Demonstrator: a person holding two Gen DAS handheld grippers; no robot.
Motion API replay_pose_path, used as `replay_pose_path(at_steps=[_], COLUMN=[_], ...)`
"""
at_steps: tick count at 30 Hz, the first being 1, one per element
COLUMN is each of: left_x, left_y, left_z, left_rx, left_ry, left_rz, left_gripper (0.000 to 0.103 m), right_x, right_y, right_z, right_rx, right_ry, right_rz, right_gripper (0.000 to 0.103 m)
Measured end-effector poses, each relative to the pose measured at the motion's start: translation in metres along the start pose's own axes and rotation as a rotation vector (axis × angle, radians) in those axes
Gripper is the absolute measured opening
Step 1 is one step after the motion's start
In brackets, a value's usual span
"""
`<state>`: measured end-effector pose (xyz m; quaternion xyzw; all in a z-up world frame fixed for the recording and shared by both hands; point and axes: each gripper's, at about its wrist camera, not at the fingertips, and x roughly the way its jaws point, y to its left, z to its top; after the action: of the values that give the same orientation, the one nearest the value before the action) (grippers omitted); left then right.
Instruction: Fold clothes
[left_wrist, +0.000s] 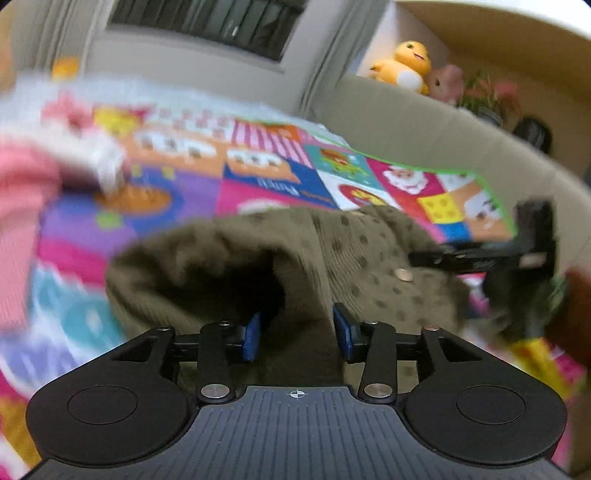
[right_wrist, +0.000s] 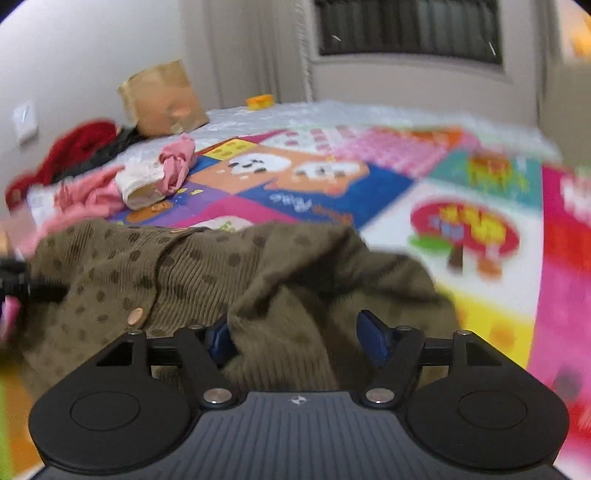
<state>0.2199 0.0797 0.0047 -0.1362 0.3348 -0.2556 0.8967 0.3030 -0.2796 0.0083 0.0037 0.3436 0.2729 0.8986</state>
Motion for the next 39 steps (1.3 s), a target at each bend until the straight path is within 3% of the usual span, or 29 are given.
replay_pose_path(at_steps=[1, 2, 4, 5, 6, 9, 12, 16, 18, 20, 21, 23, 26, 28, 29, 33, 37, 39], left_x=[-0.001, -0.002, -0.003, -0.001, 0.0, -0.003, -0.019, -0.028, -0.019, -0.007, -0.005, -0.001, -0.016, -0.034, -0.045, -0.065, -0.022, 0.016], left_y=[0.002, 0.0, -0.005, -0.009, -0.012, -0.016, -0.015, -0.005, -0.006, -0.01, -0.012, -0.016, -0.024, -0.031, -0.035, -0.054, -0.06, -0.045], left_z=[-0.002, -0.006, -0.012, -0.013, -0.014, -0.009, 0.0, 0.002, -0.004, -0.011, -0.013, -0.015, -0.006, -0.001, 0.003, 0.016, 0.028, 0.029], left_rx=[-0.048, -0.072, -0.098, -0.084, -0.07, -0.055, -0.04, -0.074, -0.055, 0.006, 0.035, 0.092, 0.109, 0.11, 0.107, 0.096, 0.059, -0.001], left_ry=[0.021, 0.033, 0.056, 0.059, 0.062, 0.035, -0.037, -0.056, -0.006, 0.048, 0.051, 0.057, 0.035, -0.021, -0.062, -0.191, -0.179, -0.096], left_rz=[-0.032, -0.059, -0.098, -0.096, -0.093, -0.077, -0.089, -0.102, -0.027, 0.091, 0.124, 0.186, 0.219, 0.215, 0.188, 0.061, -0.028, 0.029], left_gripper=[0.053, 0.054, 0.054, 0.05, 0.039, 0.021, 0.021, 0.021, 0.021, 0.027, 0.034, 0.038, 0.04, 0.042, 0.048, 0.071, 0.086, 0.086], right_x=[-0.002, -0.005, -0.011, -0.014, -0.018, -0.033, -0.05, -0.053, -0.04, -0.03, -0.026, -0.024, -0.036, -0.053, -0.061, -0.074, -0.05, -0.028], right_y=[-0.002, -0.004, 0.007, 0.015, 0.024, 0.03, 0.03, 0.014, 0.016, 0.023, 0.026, 0.026, 0.021, 0.025, 0.027, 0.049, 0.073, 0.078], right_z=[-0.004, -0.007, -0.012, -0.012, -0.013, -0.007, 0.001, 0.001, -0.006, -0.016, -0.021, -0.024, -0.016, -0.013, -0.012, -0.01, -0.021, -0.034], right_rx=[0.034, 0.068, 0.04, 0.005, -0.029, -0.051, -0.042, -0.019, -0.072, -0.152, -0.194, -0.199, -0.163, -0.172, -0.181, -0.184, -0.212, -0.257], right_ry=[0.004, 0.007, 0.013, 0.016, 0.02, -0.009, -0.049, -0.047, -0.013, -0.007, -0.007, -0.001, -0.033, -0.091, -0.119, -0.157, -0.071, 0.001], right_rz=[0.023, 0.046, 0.069, 0.07, 0.07, 0.083, 0.105, 0.071, -0.015, -0.085, -0.117, -0.135, -0.16, -0.186, -0.185, -0.032, 0.066, 0.032], right_gripper=[0.063, 0.047, 0.031, 0.024, 0.021, 0.019, 0.018, 0.018, 0.022, 0.038, 0.041, 0.046, 0.056, 0.059, 0.06, 0.064, 0.074, 0.075])
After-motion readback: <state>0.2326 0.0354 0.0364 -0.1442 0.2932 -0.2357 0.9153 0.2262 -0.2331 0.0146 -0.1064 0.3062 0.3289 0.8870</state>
